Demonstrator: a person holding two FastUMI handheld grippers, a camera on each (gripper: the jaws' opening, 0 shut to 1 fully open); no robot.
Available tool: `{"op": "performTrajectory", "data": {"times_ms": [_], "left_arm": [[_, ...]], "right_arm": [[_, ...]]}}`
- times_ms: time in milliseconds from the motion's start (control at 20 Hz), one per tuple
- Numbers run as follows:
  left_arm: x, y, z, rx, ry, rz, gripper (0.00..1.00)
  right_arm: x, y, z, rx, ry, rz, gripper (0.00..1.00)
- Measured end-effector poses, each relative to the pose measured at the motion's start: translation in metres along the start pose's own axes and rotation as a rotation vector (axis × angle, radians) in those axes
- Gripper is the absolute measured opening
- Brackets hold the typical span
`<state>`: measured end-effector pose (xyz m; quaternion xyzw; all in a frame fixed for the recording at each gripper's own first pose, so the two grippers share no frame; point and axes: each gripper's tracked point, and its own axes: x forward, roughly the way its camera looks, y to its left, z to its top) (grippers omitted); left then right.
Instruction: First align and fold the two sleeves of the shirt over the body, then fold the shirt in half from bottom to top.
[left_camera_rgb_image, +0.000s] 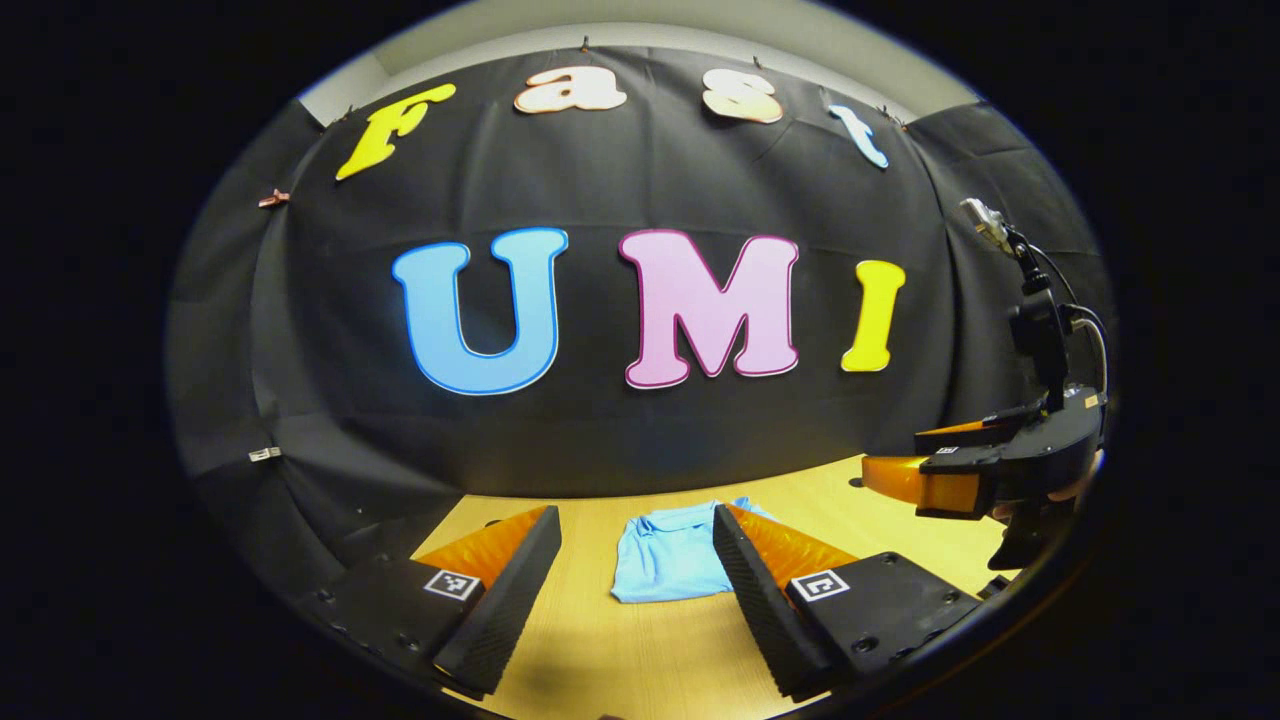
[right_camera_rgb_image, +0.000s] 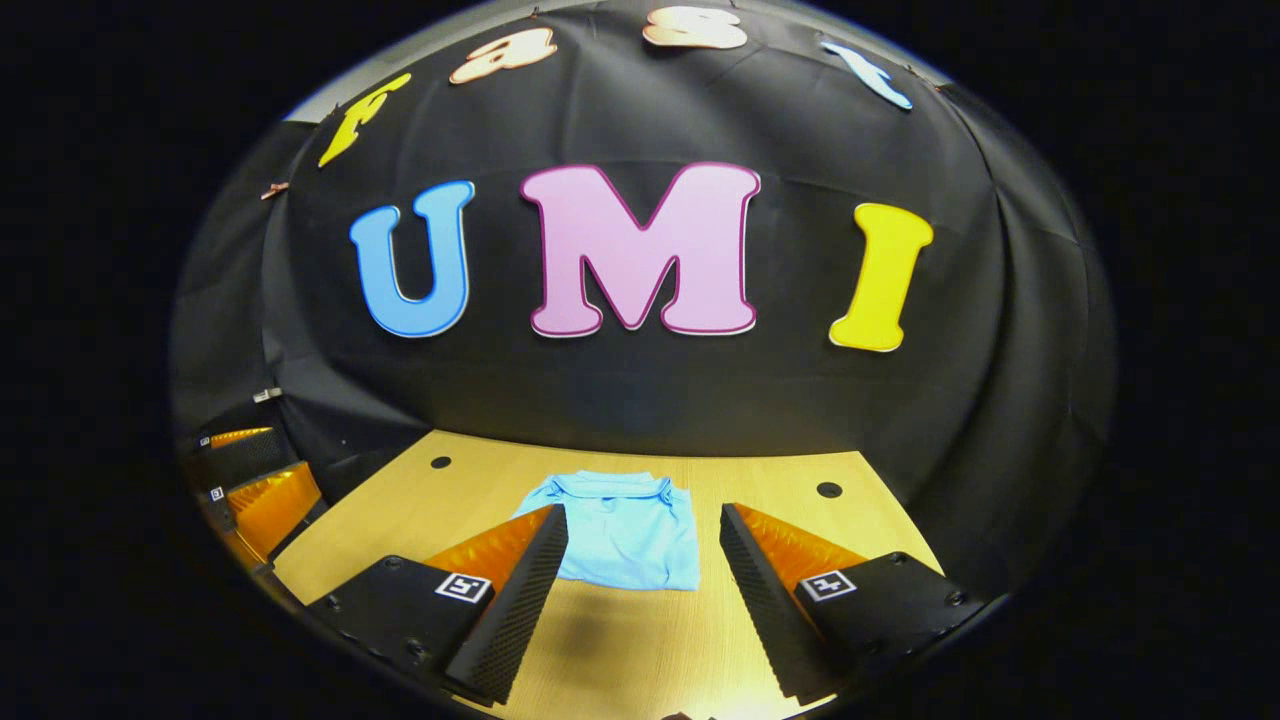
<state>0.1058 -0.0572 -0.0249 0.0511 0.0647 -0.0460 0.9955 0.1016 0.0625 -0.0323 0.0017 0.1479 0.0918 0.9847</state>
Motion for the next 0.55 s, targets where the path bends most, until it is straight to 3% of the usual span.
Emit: {"op": "performTrajectory", "data": {"times_ms": [300,550], "left_arm": [[-0.1,-0.016,0.0,-0.026,-0.034,-0.021,0.97],[-0.142,-0.033,-0.006,-0.097,-0.035,-0.046,0.97]], "right_arm": [[-0.093,0.015,-0.026,-0.025,-0.002,0.027,0.96],[-0.144,0.015,-0.039,-0.013,0.01,0.029,0.95]]}}
